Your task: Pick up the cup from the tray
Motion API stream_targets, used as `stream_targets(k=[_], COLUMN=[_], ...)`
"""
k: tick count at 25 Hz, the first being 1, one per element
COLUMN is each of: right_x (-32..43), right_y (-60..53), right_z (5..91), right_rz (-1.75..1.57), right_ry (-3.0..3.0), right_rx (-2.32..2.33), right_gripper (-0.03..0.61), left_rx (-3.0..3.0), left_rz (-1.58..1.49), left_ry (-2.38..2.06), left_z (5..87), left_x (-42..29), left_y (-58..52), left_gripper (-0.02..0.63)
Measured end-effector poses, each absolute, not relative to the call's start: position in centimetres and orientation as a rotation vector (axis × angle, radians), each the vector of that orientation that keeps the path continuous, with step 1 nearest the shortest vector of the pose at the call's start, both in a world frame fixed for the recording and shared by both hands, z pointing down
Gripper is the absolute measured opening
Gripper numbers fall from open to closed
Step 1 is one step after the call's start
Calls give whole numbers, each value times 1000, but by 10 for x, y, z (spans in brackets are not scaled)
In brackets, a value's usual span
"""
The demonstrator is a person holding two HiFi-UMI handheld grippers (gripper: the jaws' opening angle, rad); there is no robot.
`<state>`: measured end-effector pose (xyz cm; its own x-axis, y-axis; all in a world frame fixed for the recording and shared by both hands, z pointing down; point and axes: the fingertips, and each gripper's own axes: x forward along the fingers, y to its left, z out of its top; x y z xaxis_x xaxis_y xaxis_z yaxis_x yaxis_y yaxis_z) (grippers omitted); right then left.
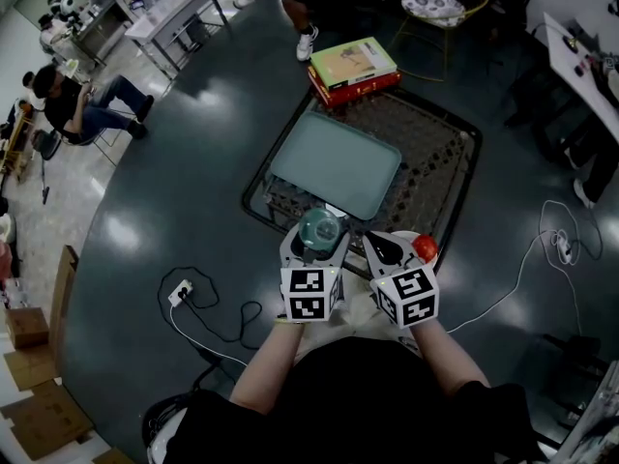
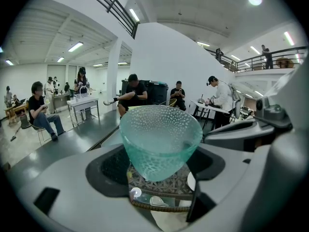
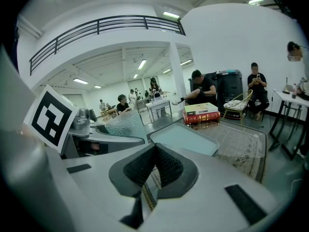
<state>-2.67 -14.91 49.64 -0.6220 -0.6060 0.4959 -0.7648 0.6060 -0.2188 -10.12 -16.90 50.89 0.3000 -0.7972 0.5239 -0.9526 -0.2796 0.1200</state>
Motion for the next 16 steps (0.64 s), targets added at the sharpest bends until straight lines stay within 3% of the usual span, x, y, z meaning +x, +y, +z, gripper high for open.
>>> stream_targets(k=[16], right_x=[-21], right_y=[-148], right_z=[495], right_rz=[586], right_ry=[-2453], right_rx=[1114], right_gripper=[9], left_rx=[2172], left_rz=[518], left_ry=[-1558], left_z=[507], left_x=[-99], left_y=[-172], left_gripper=[365])
